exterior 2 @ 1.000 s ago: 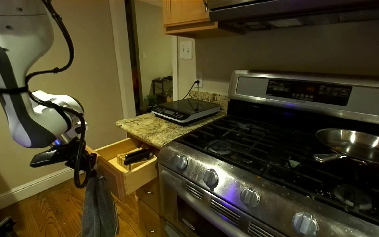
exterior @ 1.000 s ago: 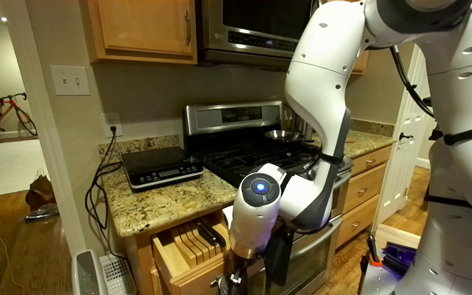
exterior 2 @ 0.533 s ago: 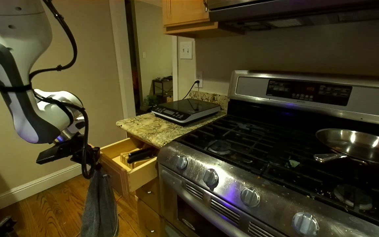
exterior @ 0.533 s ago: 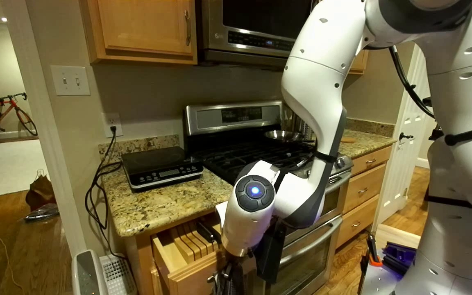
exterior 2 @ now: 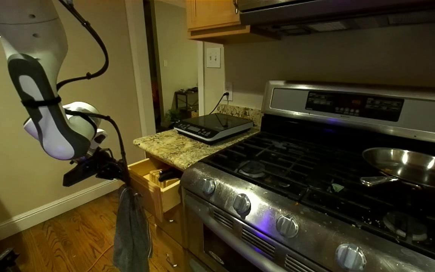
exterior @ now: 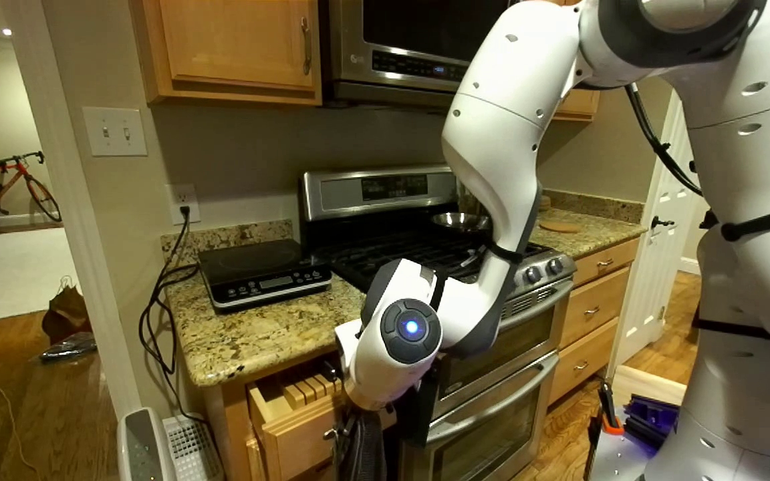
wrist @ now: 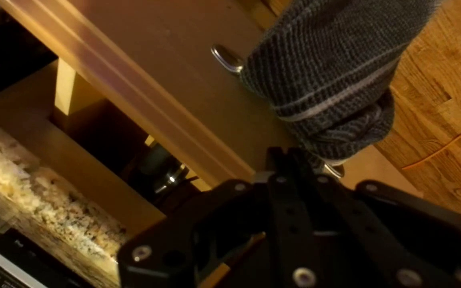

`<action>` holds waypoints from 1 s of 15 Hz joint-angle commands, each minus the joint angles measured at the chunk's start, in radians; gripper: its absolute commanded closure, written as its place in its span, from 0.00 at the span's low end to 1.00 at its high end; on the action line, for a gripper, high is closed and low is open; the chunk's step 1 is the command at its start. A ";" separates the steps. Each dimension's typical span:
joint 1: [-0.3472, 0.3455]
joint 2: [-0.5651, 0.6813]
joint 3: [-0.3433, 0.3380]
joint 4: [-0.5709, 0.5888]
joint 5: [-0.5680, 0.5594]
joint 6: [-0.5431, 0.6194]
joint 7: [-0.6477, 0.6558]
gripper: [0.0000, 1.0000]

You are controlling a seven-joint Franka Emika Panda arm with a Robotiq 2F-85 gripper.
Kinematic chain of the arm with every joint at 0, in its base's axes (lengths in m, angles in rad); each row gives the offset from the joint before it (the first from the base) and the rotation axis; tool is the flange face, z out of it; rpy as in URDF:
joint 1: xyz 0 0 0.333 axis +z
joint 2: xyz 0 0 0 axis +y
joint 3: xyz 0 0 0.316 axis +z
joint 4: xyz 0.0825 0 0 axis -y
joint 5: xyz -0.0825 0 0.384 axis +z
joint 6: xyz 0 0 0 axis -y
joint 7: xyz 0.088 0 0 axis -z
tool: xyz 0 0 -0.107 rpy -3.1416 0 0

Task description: Close the drawer

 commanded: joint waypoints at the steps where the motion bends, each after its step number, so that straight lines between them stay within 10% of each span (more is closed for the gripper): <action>1: 0.001 0.073 -0.021 0.087 -0.112 -0.034 0.066 0.93; 15: -0.137 0.230 0.067 0.286 -0.251 -0.158 0.042 0.93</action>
